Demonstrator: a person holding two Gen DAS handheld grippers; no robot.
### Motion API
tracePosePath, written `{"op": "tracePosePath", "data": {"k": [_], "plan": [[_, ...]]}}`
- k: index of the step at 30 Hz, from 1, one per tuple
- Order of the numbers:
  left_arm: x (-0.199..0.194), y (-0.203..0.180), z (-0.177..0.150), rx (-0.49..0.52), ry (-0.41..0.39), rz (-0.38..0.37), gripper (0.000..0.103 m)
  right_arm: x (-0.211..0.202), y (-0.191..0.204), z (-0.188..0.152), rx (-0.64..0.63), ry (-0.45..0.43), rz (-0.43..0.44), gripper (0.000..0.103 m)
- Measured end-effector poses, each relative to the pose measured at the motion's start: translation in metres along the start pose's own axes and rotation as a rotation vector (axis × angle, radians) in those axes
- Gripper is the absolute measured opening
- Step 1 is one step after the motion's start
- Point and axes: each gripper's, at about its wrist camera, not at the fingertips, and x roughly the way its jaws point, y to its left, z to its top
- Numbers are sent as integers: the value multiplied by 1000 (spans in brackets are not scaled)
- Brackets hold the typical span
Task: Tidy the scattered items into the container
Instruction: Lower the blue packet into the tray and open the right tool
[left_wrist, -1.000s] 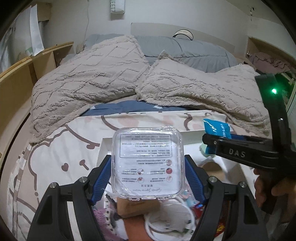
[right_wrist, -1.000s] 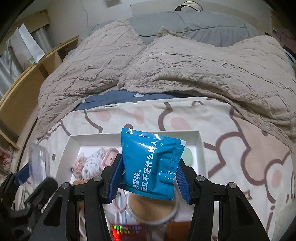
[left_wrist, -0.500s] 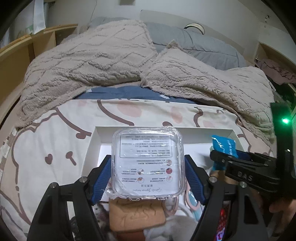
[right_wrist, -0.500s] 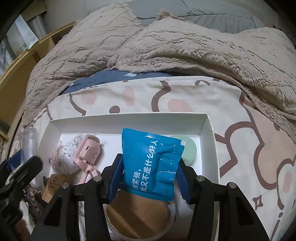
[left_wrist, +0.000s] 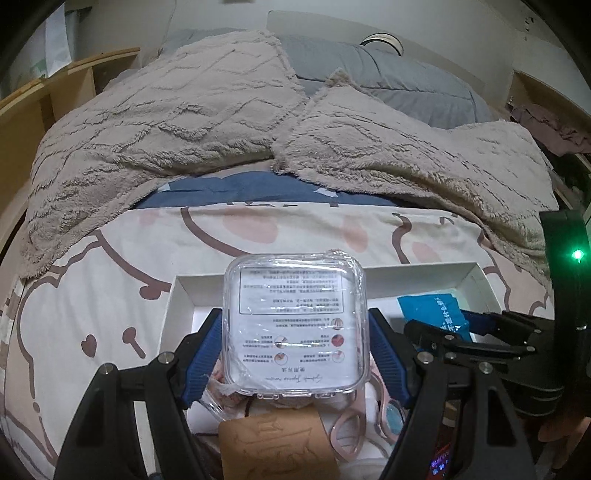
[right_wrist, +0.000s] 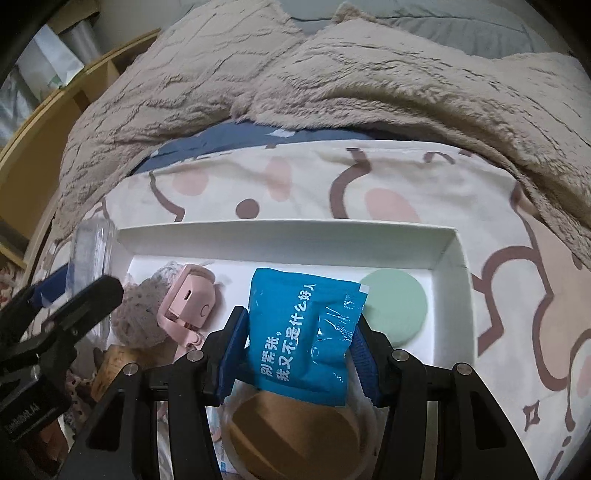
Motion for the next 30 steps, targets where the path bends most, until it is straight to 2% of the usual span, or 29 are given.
{"op": "tracePosePath", "data": {"k": [4, 10, 14, 20, 23, 30], "plan": [[5, 7, 3, -11, 11, -5, 76, 4, 3, 5, 18, 22, 16, 54], [14, 21, 2, -35, 41, -23, 76, 11, 8, 11, 9, 71, -9, 54], [23, 23, 4, 45, 78, 53, 76, 11, 15, 16, -6, 72, -41, 54], [34, 38, -5, 35, 138, 71, 76, 15, 19, 23, 29, 69, -27, 54], [34, 41, -7, 32, 140, 58, 76, 21, 21, 22, 48, 75, -9, 54], [39, 38, -7, 33, 148, 82, 76, 29, 14, 13, 90, 72, 28, 54]]}}
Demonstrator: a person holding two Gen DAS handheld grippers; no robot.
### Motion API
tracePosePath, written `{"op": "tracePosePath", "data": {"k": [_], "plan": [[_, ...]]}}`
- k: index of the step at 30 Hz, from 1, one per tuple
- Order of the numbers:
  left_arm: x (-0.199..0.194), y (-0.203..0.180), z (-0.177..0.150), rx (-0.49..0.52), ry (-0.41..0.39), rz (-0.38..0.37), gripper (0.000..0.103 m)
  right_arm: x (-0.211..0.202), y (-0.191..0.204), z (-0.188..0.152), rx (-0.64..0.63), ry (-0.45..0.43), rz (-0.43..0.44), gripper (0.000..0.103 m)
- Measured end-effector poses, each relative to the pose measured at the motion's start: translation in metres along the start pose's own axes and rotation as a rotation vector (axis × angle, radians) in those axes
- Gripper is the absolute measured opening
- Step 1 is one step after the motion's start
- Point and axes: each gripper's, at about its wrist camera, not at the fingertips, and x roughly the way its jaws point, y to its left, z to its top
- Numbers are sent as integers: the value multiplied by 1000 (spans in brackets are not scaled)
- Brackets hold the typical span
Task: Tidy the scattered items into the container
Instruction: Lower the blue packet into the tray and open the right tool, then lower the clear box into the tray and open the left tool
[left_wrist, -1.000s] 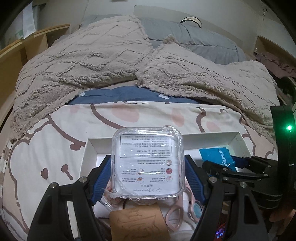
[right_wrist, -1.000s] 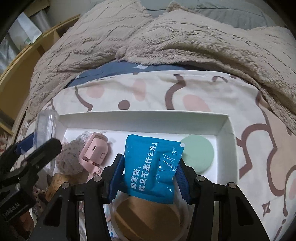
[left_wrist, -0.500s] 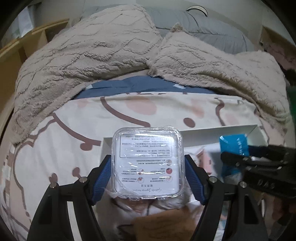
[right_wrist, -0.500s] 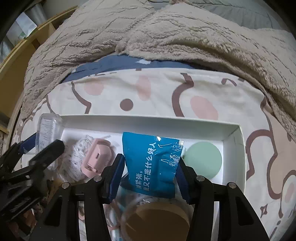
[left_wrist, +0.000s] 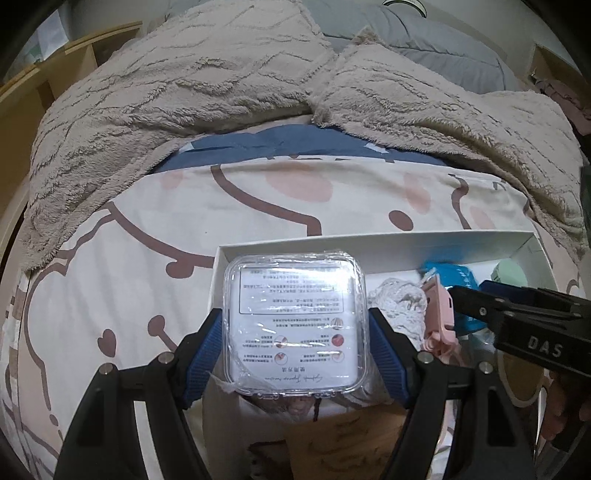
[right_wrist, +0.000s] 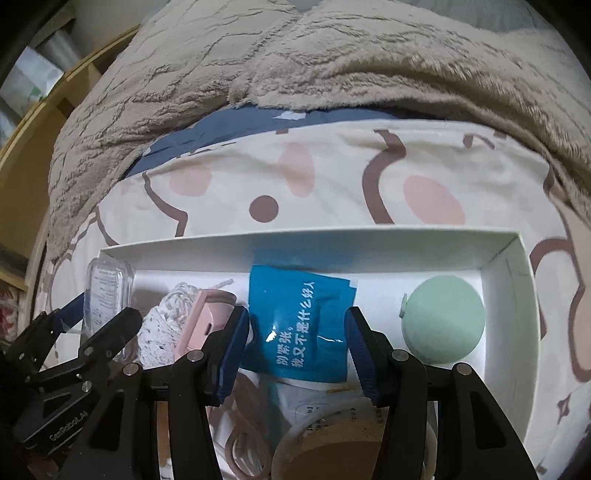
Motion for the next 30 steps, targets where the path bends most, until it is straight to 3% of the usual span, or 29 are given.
{"op": "tracePosePath", "data": {"k": [7, 13, 19, 21, 26, 30], "plan": [[2, -4, -3, 26, 16, -37, 76, -8, -8, -14, -10, -2, 42, 54], [4, -3, -3, -48, 66, -134, 76, -11, -11, -19, -9, -6, 37, 54], [3, 3, 2, -98, 41, -86, 76, -15, -12, -20, -5, -23, 40, 54], [5, 7, 3, -109, 47, -105, 76, -16, -12, -21, -8, -29, 38, 54], [4, 1, 3, -82, 38, -68, 76, -19, -12, -23, -10, -39, 33, 54], [0, -2, 3, -63, 23, -52, 92, -22, -9, -25, -26, -44, 28, 54]]}}
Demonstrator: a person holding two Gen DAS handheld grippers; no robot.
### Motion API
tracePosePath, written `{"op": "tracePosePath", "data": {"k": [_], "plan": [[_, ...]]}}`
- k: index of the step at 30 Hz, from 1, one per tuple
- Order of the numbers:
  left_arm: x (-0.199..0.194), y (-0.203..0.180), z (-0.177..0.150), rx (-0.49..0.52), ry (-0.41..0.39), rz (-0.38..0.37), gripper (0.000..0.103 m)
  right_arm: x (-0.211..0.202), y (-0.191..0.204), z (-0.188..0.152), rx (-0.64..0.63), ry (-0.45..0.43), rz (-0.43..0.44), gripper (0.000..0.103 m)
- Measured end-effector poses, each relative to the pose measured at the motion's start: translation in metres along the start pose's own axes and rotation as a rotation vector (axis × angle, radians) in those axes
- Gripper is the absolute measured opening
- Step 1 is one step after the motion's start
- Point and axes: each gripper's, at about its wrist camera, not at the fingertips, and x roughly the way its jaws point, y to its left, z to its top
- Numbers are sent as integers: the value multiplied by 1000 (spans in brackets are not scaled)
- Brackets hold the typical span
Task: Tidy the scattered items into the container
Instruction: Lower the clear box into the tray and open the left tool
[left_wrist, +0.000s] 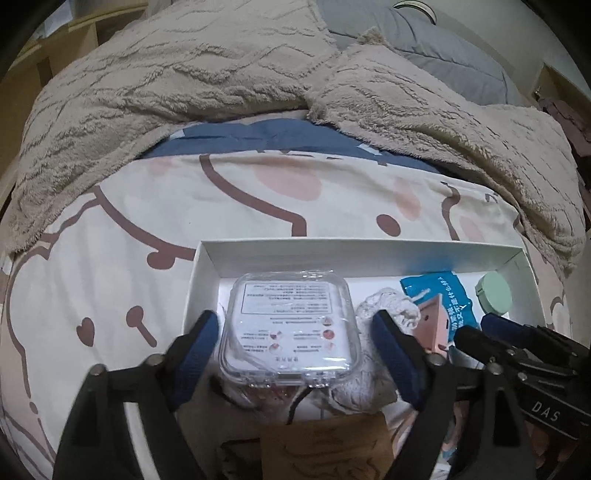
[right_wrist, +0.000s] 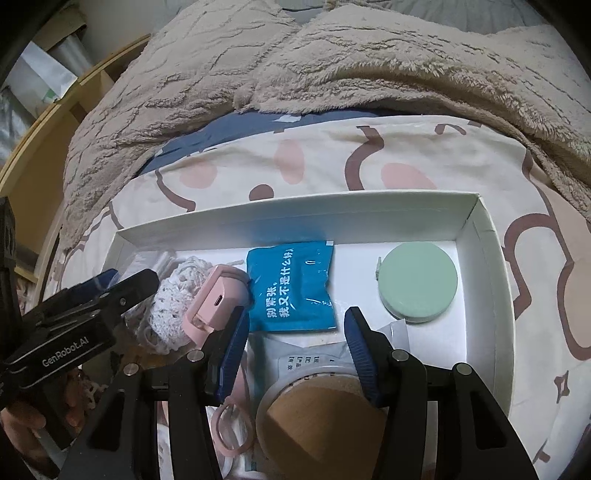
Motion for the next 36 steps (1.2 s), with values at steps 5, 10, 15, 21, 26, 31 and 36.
{"op": "tracePosePath", "data": {"k": [5, 10, 15, 21, 26, 31, 36], "plan": [[-3, 0, 0, 4, -4, 14, 95, -3, 1, -2, -8, 0, 5, 54], [-2, -12, -3, 87, 37, 70, 95, -6, 0, -3, -7, -3, 6, 54], [0, -22, -4, 95, 73, 71, 95, -8, -2, -3, -2, -5, 6, 54], [6, -40, -12, 146, 104, 33, 96, -12, -2, -3, -5, -10, 14, 54], [5, -36, -9, 124, 105, 19, 96, -17, -6, -3, 9, -21, 19, 54], [-8, -28, -2, 86, 75, 20, 96, -23, -6, -5, -3, -35, 17, 54], [-25, -19, 6, 89, 39, 32, 96, -27, 6, -7, -58, -41, 55, 54]]}}
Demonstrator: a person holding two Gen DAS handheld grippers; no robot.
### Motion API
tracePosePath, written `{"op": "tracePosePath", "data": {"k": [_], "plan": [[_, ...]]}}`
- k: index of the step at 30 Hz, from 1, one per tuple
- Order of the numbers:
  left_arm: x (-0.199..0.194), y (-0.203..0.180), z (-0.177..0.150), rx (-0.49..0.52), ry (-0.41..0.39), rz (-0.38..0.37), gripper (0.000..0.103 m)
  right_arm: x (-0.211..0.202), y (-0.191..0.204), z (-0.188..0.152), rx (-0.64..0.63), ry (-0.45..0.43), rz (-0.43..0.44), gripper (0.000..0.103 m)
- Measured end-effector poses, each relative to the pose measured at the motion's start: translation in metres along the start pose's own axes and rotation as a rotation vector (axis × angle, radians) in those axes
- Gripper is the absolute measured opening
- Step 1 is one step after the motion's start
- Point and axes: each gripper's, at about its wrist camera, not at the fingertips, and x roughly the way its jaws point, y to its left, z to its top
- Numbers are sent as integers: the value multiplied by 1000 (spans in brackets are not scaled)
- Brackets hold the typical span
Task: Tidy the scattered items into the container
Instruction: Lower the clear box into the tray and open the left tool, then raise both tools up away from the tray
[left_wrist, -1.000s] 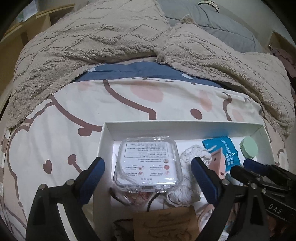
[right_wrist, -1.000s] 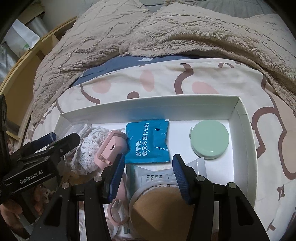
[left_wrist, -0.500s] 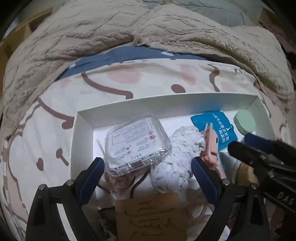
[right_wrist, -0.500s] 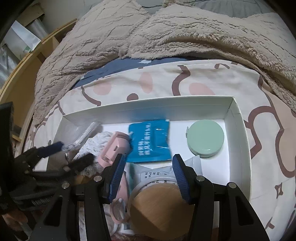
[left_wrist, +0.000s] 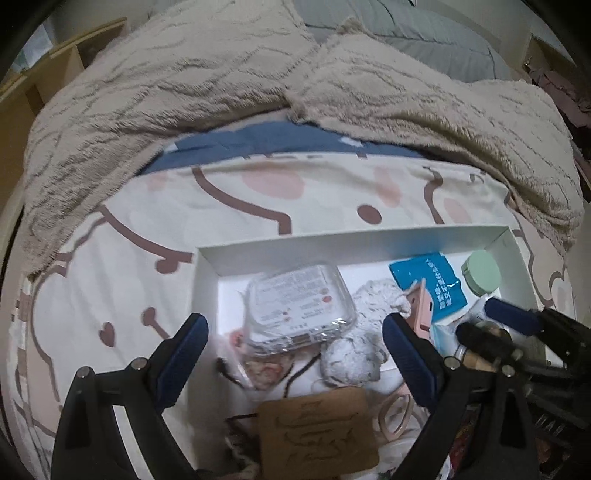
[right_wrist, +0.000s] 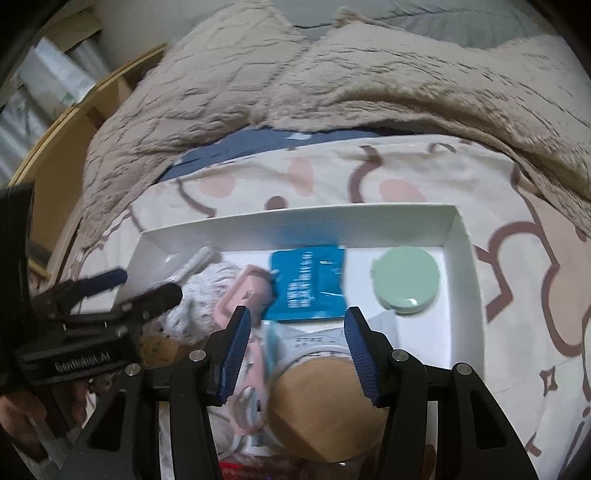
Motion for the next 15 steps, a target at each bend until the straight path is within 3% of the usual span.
{"op": "tracePosePath", "data": {"k": [4, 8, 11, 15], "plan": [[-9, 10, 2, 15, -31, 34, 96, 5, 26, -4, -114, 7, 11, 54], [-12, 26, 4, -3, -41, 56, 96, 13, 55, -10, -232, -12, -49, 56], [-13, 39, 4, -36, -43, 57, 96, 16, 70, -11, -288, -59, -103, 91], [-12, 53, 3, -79, -42, 51, 96, 26, 92, -9, -364, -55, -120, 92]]}}
